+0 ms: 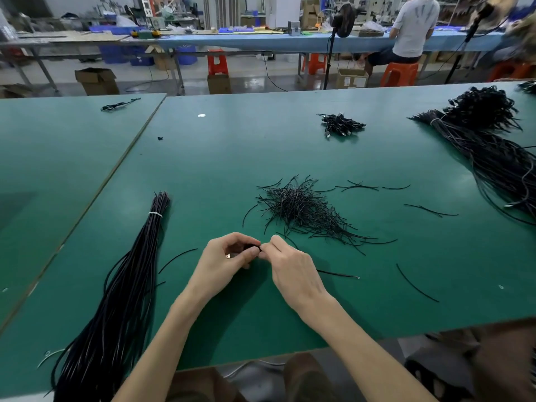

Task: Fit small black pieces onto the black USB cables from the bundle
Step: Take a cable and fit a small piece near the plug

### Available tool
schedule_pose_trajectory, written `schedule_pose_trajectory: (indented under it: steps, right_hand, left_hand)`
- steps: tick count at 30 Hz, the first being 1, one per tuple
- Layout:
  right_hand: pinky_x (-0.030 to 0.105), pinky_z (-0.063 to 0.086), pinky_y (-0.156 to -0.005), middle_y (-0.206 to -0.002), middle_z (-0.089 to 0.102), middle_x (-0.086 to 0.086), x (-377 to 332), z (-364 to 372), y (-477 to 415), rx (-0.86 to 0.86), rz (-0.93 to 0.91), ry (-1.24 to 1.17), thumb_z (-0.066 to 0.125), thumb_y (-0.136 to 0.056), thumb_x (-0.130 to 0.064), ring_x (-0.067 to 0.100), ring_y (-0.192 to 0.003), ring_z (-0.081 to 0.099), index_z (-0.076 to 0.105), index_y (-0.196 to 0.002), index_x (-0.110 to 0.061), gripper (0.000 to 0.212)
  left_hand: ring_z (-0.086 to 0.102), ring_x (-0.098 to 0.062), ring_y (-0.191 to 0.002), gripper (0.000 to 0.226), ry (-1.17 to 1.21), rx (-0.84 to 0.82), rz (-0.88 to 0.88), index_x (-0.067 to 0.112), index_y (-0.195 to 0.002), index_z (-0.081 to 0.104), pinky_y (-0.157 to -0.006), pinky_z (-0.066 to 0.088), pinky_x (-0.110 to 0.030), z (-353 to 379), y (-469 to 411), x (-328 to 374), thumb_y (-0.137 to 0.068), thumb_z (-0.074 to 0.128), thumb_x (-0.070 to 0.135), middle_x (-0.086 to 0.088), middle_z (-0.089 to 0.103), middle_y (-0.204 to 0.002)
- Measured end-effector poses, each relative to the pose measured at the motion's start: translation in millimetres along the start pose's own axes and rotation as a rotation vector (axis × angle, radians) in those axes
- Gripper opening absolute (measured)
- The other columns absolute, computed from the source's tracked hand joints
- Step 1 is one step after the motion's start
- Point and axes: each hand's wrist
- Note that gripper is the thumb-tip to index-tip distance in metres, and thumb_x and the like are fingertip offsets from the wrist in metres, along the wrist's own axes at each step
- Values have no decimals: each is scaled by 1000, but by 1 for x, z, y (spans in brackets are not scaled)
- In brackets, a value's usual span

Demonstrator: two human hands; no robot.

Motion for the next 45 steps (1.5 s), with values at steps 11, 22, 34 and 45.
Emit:
schedule_pose_trajectory:
  steps: [11,22,34,45]
  right_hand:
    - [26,37,-53,-85,58,0,2,1,-1,-77,6,-17,75,-88,2,19,-64,61,74,-97,-9,14]
    - [33,50,-63,-97,61,1,3,1,-1,-85,-11,-15,62,-96,4,21,-80,64,73,-109,-9,21]
    - [39,48,-64,-87,54,-4,5,-2,-10,20,214,-86,56,-106,-19,23,-67,56,71,-103,-13,17]
    - [33,42,-66,-82,52,-9,11,-1,-10,43,333,-227,55,-106,-20,18,-73,54,72,-93,-14,22]
  left_hand:
    - [71,-5,-67,34,-244,153,-139,17,-109,62,-57,45,-18,9,-111,17,-90,77,41,4,71,-91]
    - [66,-5,-58,9,-165,319,-15,16,-82,78,-61,48,-13,17,-117,20,-87,81,23,1,73,-65]
    - [78,-23,-82,7,391,403,12,8,-97,79,-60,54,-23,15,-12,29,-91,77,10,-8,79,-88]
    - [77,-20,-84,13,254,315,-23,13,-97,77,-68,60,-26,51,15,3,-94,71,2,-2,79,-86]
Point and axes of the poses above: each hand's wrist, its own y-axis away from the middle knuckle, its own z-axis out of the palm, x = y × z
